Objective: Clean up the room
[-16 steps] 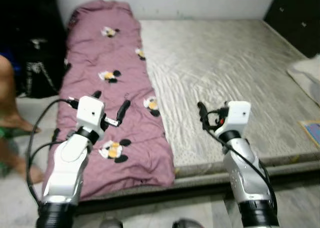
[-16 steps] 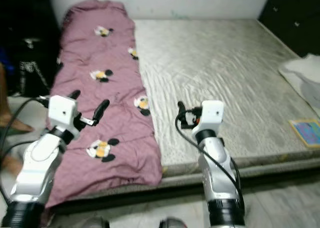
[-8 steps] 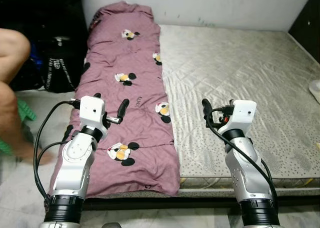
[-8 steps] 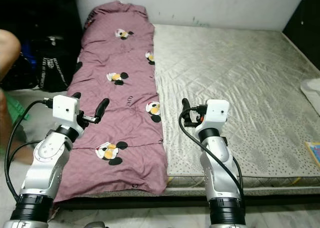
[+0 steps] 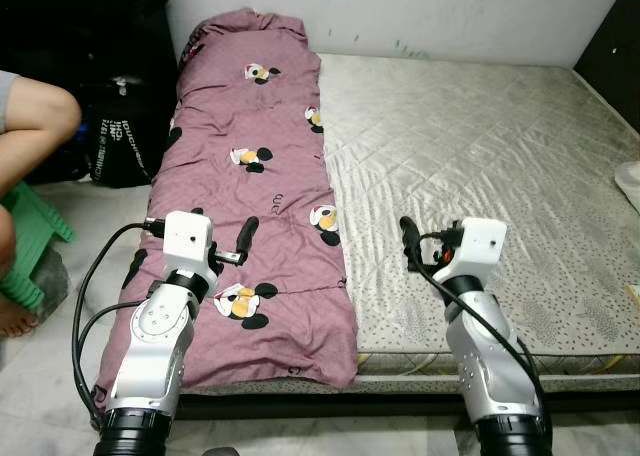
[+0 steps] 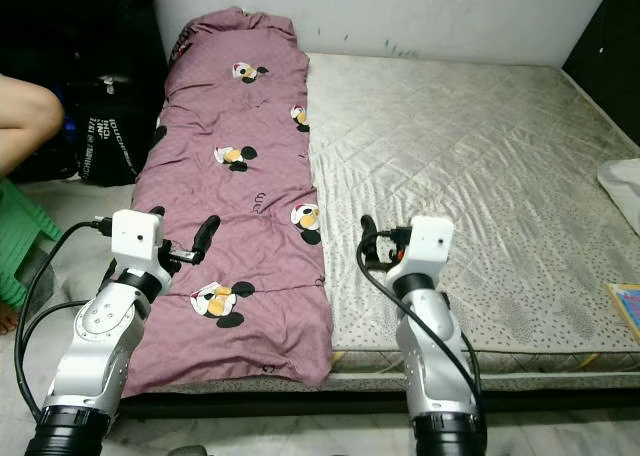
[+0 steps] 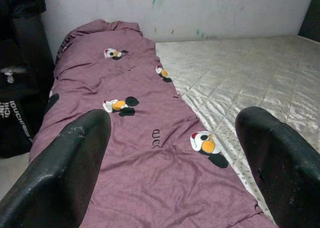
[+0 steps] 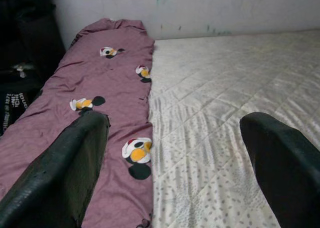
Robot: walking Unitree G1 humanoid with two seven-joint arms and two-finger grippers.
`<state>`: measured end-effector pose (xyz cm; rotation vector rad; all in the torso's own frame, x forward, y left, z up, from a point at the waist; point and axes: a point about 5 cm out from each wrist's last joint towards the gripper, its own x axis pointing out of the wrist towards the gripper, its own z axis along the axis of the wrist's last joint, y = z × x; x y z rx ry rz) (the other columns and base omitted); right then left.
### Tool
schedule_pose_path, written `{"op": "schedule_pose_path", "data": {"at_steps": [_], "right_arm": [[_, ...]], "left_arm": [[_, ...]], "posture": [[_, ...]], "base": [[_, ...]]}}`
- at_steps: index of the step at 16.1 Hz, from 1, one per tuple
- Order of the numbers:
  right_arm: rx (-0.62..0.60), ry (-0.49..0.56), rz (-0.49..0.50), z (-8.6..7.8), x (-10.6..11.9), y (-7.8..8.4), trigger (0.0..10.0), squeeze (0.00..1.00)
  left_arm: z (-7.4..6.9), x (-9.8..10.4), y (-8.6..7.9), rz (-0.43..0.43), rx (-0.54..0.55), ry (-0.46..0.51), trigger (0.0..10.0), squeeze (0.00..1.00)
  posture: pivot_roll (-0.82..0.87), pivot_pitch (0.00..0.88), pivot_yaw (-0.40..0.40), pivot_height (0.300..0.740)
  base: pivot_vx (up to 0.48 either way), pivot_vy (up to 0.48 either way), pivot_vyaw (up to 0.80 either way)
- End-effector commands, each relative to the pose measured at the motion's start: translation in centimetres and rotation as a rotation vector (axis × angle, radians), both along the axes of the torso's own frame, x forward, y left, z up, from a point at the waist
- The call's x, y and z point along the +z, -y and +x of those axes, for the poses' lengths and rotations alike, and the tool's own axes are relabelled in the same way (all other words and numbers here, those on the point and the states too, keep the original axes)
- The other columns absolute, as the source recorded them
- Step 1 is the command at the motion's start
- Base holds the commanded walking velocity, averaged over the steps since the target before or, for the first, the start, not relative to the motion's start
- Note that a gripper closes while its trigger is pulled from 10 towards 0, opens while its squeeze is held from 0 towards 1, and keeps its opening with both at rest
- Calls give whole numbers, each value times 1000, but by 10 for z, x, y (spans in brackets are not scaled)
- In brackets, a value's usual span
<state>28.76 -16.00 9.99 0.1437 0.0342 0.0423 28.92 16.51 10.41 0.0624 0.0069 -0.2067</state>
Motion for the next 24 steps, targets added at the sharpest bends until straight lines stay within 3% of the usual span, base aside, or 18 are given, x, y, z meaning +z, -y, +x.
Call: {"op": "schedule_pose_path", "data": {"at_steps": [1,4,17,24], "right_arm": [[12,27,-17,-1,7,-1,10000,0],[3,18,-8,-5,5,-2,10000,0],[85,-12,-67,-7,4,-7,10000,0],[95,-18,-72,-3,4,-8,10000,0]], "left_arm": [[1,3,2,3,-22,-2,10000,0],[1,5,8,11,-70,-9,10000,0],[-12,-4,18,-17,-99,-54,10000,0],[-8,-3,20,-21,-94,-52,10000,0]], "posture": [[-59,0,-30,740],[-56,0,-35,740],[-63,11,-76,740],[-56,0,-75,740]], "base": [[0,0,0],[0,0,533],[0,0,800],[0,0,800]]}}
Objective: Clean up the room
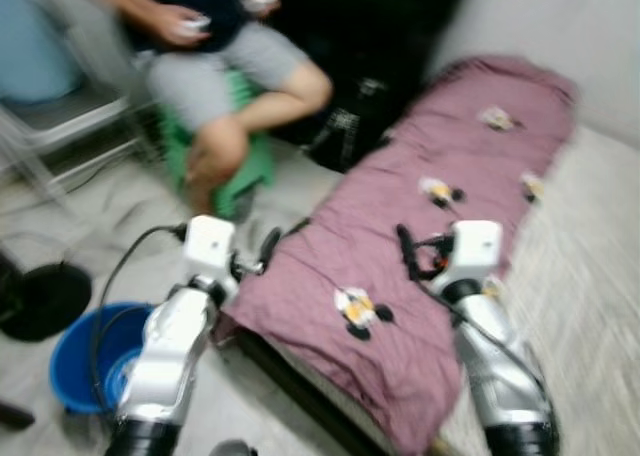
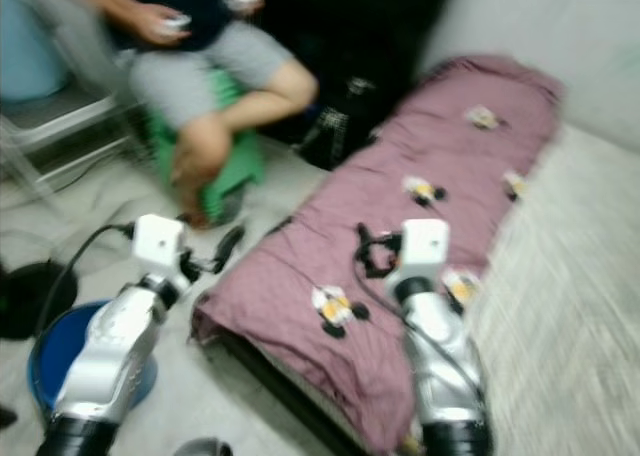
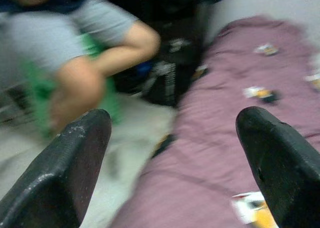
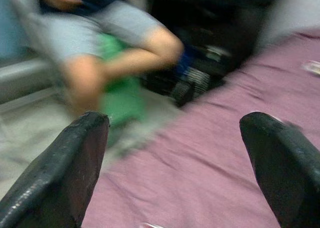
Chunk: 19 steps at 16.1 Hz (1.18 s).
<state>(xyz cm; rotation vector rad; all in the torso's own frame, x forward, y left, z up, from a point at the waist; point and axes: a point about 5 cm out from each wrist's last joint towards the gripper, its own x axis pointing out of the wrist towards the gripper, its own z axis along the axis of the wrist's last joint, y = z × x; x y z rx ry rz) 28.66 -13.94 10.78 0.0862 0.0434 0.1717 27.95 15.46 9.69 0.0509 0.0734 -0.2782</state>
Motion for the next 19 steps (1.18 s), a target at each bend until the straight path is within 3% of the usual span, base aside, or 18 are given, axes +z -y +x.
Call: {"op": "schedule_pose_path", "data": {"at_steps": [1,5,8,19], "right_arm": [[-32,-15,-19,-1,-3,12,10000,0],[-27,-13,-20,2,-3,11,10000,0],[-29,-16,-13,3,-3,11,10000,0],[-30,-21,-23,3,-4,12,10000,0]], "left_arm": [[2,5,9,-19,-23,18,10000,0],[3,5,8,-25,-15,19,10000,0],[4,5,7,-38,-12,7,10000,0],[4,3,10,-45,-15,-10,10000,0]], "posture": [[-53,0,-77,740],[-49,0,-79,740],[-47,0,-77,740],[-54,0,-78,740]], "base": [[0,0,800],[0,0,778],[0,0,0],[0,303,0]]}}
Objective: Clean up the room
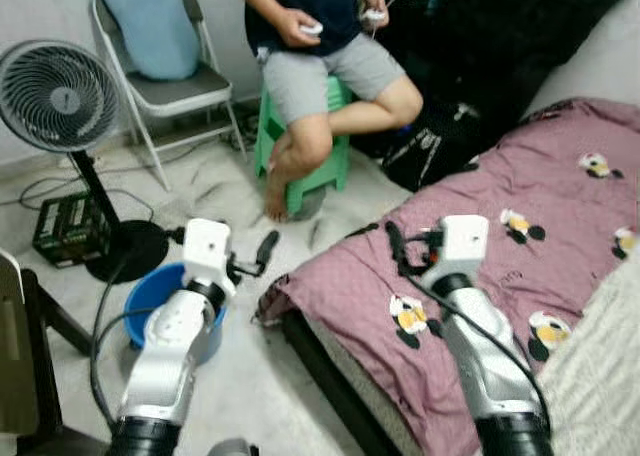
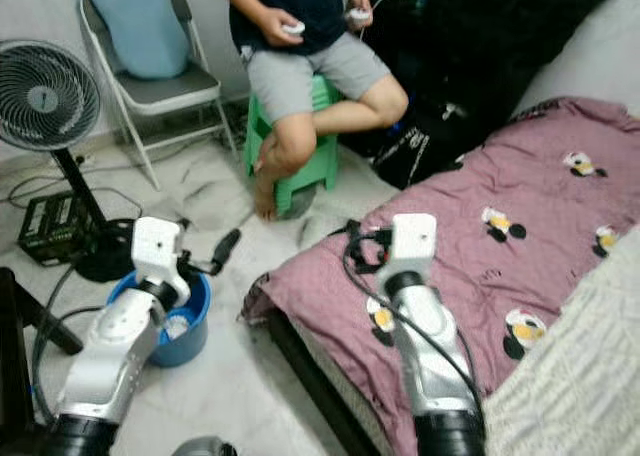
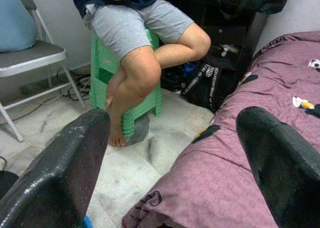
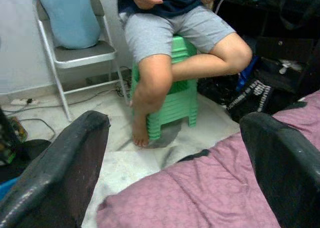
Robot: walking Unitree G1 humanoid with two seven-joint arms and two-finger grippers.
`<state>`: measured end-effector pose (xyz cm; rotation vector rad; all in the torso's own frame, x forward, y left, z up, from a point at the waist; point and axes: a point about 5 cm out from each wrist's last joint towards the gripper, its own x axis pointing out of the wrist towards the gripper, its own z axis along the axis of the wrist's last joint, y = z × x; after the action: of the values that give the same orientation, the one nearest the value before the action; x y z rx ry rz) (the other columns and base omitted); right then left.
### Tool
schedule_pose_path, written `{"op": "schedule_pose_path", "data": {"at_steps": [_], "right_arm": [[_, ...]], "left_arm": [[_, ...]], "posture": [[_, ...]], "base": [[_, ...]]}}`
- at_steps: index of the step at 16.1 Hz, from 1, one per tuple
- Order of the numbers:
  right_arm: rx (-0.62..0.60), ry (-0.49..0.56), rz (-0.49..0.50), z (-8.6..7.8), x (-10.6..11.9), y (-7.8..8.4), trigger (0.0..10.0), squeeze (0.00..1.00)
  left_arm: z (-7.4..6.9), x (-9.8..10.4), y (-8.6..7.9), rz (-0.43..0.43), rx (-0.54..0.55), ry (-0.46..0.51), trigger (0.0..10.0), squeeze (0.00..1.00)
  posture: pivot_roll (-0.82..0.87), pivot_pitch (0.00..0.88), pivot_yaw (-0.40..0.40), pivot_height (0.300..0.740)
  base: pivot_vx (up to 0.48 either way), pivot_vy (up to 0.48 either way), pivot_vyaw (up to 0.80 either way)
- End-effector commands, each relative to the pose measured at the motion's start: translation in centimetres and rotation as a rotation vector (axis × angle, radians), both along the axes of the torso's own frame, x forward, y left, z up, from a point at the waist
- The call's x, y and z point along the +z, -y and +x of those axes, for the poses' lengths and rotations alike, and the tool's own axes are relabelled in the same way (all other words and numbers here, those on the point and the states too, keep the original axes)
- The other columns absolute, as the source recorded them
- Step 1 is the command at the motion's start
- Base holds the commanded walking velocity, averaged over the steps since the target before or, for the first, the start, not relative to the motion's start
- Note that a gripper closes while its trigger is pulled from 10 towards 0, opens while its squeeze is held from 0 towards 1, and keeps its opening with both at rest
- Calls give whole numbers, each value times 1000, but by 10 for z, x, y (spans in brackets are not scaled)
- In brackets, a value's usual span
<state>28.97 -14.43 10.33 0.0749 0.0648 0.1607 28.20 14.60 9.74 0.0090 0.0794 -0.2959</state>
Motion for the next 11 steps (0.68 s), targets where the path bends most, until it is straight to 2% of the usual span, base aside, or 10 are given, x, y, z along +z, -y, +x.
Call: {"op": "schedule_pose_path", "data": {"at_steps": [1,3,7,8,11], "right_arm": [[-18,0,-13,0,0,7,10000,0],[-16,1,-16,1,0,7,10000,0],[-15,2,-18,1,1,7,10000,0],[-13,2,-20,1,1,7,10000,0],[-12,2,-20,1,1,7,10000,0]], "left_arm": [[2,2,2,-12,1,1,10000,0],[2,3,2,-18,-5,13,10000,0],[0,7,5,-39,-56,40,10000,0],[-2,8,5,-63,-75,45,10000,0],[-3,8,5,-67,-85,50,10000,0]], "posture": [[-56,0,-79,740],[-59,0,-80,740],[-61,0,-80,740],[-61,0,-80,740],[-62,0,-80,740]], "base": [[0,480,0],[0,480,0],[0,0,0],[244,0,0],[350,0,0]]}}
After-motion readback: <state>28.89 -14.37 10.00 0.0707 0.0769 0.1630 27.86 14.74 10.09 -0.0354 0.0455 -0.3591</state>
